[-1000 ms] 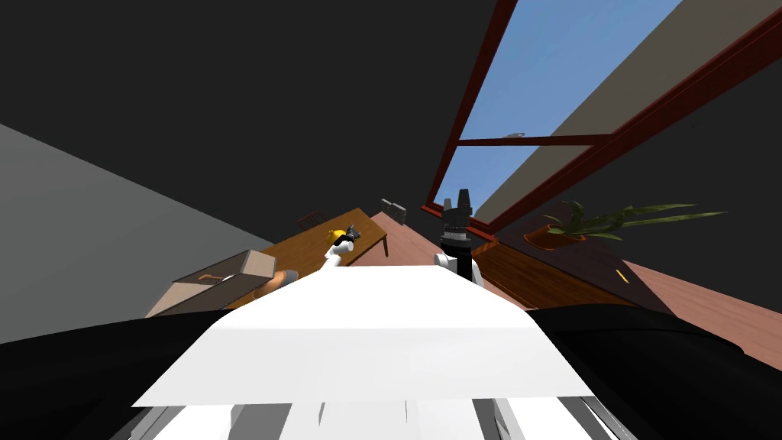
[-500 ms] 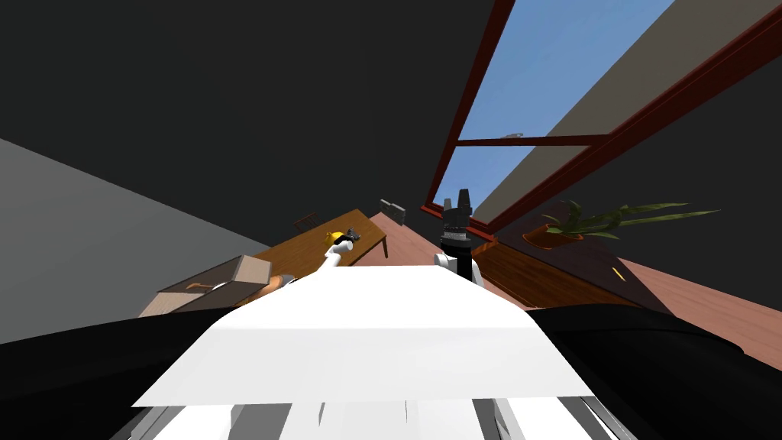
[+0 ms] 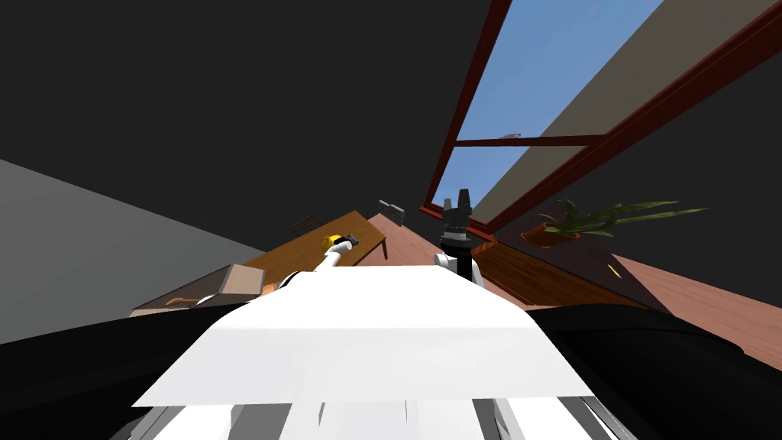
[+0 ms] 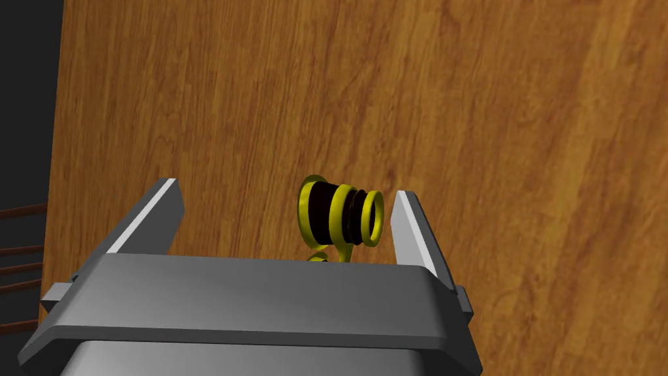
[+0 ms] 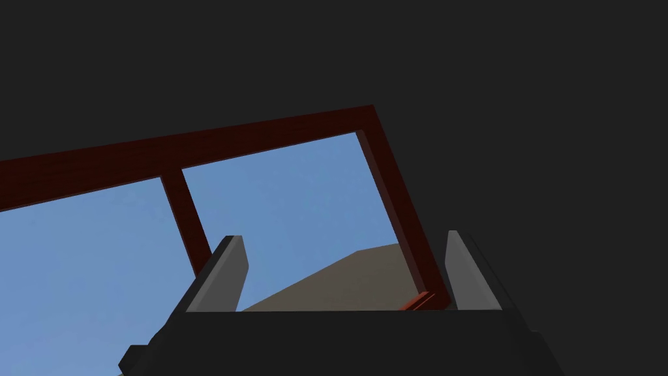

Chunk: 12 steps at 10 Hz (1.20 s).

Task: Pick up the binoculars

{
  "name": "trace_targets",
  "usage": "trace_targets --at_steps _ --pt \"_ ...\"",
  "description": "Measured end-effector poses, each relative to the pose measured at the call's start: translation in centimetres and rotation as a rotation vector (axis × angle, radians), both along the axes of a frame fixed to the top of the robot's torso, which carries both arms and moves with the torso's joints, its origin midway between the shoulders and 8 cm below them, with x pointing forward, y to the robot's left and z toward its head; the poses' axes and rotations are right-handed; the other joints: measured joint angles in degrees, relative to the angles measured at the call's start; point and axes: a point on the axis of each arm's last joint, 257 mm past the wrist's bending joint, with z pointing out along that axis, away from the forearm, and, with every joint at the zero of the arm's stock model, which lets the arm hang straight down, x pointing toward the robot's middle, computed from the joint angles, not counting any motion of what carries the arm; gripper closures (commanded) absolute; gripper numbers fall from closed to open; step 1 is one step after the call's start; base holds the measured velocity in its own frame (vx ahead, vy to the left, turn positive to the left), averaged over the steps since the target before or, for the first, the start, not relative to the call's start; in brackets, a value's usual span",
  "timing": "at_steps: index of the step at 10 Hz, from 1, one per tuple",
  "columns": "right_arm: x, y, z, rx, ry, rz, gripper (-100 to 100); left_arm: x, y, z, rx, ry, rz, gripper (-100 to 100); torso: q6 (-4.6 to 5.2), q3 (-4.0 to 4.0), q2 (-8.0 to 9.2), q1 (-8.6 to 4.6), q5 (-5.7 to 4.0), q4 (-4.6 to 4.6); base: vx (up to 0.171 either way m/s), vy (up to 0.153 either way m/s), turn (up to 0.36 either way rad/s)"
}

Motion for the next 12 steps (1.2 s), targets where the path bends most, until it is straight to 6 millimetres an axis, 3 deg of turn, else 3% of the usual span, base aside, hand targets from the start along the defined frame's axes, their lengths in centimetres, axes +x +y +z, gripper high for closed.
trace_targets --at_steps 5,6,7,11,12 --pt "0.0 0.0 0.0 0.0 0.0 0.0 0 -3.4 1.1 -3.2 -0.03 0.122 0.036 -100 0.0 0.08 0.14 -0.04 -0.01 0.03 0.021 0.011 -0.015" --pt "0.0 0.0 0.0 0.0 0.0 0.0 0 -3.5 1.1 -3.3 -0.03 0.123 0.036 0 0.0 0.11 0.19 -0.08 -0.02 0.05 0.0 0.0 0.0" --pt "0.0 0.0 0.0 0.0 0.0 0.0 0 -3.5 1.1 -3.3 -0.03 0.123 0.036 -100 0.0 0.13 0.22 -0.1 -0.02 0.05 0.061 0.029 -0.003" --pt "0.0 0.0 0.0 0.0 0.0 0.0 0 -4.7 -0.3 -4.7 -0.031 0.122 0.037 -100 0.0 0.01 0.01 0.01 0.0 0.01 0.063 0.036 -0.003" --pt "0.0 0.0 0.0 0.0 0.0 0.0 0 -4.7 -0.3 -4.7 -0.031 0.122 0.036 100 0.02 0.02 0.05 0.0 0.02 0.01 0.0 0.0 0.0"
